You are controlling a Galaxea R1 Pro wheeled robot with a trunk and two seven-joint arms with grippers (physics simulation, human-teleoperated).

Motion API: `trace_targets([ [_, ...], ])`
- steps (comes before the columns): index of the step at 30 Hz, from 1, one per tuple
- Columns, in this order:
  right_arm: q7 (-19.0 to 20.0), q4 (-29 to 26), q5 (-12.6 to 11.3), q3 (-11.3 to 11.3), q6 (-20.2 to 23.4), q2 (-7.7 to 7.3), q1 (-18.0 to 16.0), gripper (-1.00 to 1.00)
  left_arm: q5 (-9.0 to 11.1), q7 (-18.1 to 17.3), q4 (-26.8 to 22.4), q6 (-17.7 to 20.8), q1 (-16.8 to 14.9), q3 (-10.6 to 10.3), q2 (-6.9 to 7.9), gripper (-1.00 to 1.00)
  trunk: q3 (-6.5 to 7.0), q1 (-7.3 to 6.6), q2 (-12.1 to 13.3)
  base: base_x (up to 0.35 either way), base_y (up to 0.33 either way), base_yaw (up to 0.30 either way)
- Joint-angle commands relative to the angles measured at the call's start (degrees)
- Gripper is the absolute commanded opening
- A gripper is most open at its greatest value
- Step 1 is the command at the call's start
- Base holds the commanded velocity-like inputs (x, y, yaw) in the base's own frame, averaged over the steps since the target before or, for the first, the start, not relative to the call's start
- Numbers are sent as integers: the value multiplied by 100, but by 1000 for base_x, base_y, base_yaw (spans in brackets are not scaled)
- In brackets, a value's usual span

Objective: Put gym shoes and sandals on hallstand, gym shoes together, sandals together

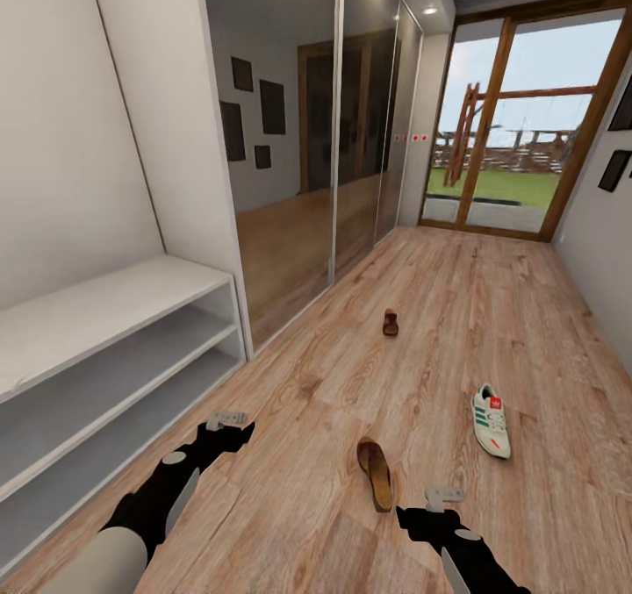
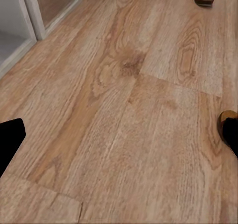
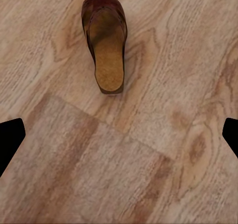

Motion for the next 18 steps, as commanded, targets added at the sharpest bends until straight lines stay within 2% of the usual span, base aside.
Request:
trace_targets([
  [1,3,-12,-33,7,30,-3,-1,100,-2,-12,-85,12,35,-8,3,100,-24,21,-44,0,0,0],
  [8,4,-13,-33,7,30,-3,-1,100,1,-20,-682,1,356,-11,4,100,-149,175,-324,0,0,0],
  [9,4,-15,-33,7,30,-3,-1,100,2,-25,-1063,-1,573,-11,6,100,-167,197,-365,0,0,0],
  [11,4,-15,-33,7,30,-3,-1,100,2,-27,-1257,-1,686,-11,9,100,-203,241,-445,0,0,0],
  [12,4,-15,-33,7,30,-3,-2,100,2,-29,-1631,-2,905,-11,10,100,-221,263,-485,0,0,0],
  [14,4,-15,-33,7,30,-3,-2,100,0,-29,-1794,3,999,-11,11,100,-257,307,-565,0,0,0],
  [18,4,-13,-33,7,30,-3,-1,100,-4,-30,-2064,17,1162,-11,6,100,-346,317,-570,0,0,0],
])
